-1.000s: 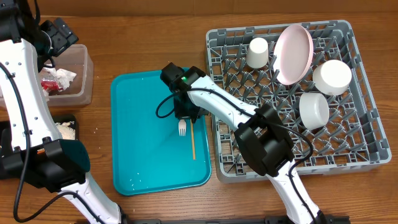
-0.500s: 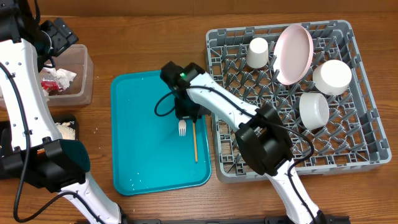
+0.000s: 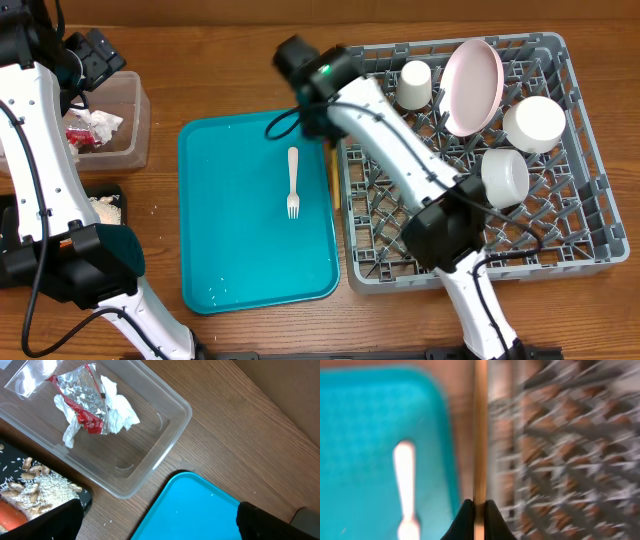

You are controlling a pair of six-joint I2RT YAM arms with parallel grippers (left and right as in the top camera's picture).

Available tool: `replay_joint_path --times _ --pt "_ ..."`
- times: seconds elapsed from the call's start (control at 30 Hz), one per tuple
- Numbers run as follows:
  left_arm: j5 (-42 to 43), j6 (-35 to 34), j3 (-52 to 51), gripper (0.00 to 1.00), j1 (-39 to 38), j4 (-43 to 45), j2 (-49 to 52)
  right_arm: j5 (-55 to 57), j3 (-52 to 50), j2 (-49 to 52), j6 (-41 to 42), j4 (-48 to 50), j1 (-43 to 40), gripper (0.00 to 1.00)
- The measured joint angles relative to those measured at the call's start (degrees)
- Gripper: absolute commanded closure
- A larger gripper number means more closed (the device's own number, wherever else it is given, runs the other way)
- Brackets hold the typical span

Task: Sort waste into correct bins and load items into the dishwasher rack
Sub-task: 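Carry the stick right and drop it into the rack's left side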

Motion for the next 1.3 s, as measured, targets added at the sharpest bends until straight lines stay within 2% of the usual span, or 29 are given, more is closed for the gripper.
replay_joint_path --times 0.13,0.37,0.67,1.03,1.1,1.17,1.2,1.23,1.3 --pt "0.0 0.0 0.0 0.0 0.0 0.0 0.0 -1.3 0.2 -0.1 -2.9 0.3 -5.6 0.96" --pt "0.0 0.0 0.0 0.0 0.0 0.0 0.0 -11.3 0.2 -0.1 -11.7 3.2 -13.2 0.96" --pt "0.0 0.0 0.0 0.0 0.0 0.0 0.0 -19.0 -0.3 -0.1 -20.6 4.9 -13.2 0.96" --pt "0.0 0.0 0.0 0.0 0.0 0.0 0.0 -20.1 -0.3 -0.1 -19.3 6.6 -13.0 0.95" --pt "0.0 0.0 0.0 0.0 0.0 0.0 0.0 -20.1 -0.3 -0.1 -18.9 6.6 -13.0 0.91" --pt "0.0 0.0 0.0 0.0 0.0 0.0 0.0 -20.1 -0.3 -0.1 -18.4 6.6 -13.0 0.82" --pt "0.0 0.0 0.0 0.0 0.0 0.0 0.0 -20.1 -0.3 -0.1 -18.3 6.6 -13.0 0.76" --pt "0.0 0.0 0.0 0.0 0.0 0.0 0.0 -20.2 -0.3 -0.1 -17.9 6.6 -13.0 0.65" --pt "0.0 0.0 0.0 0.0 0.0 0.0 0.0 -20.5 -0.3 -0.1 -17.8 6.6 -13.0 0.58"
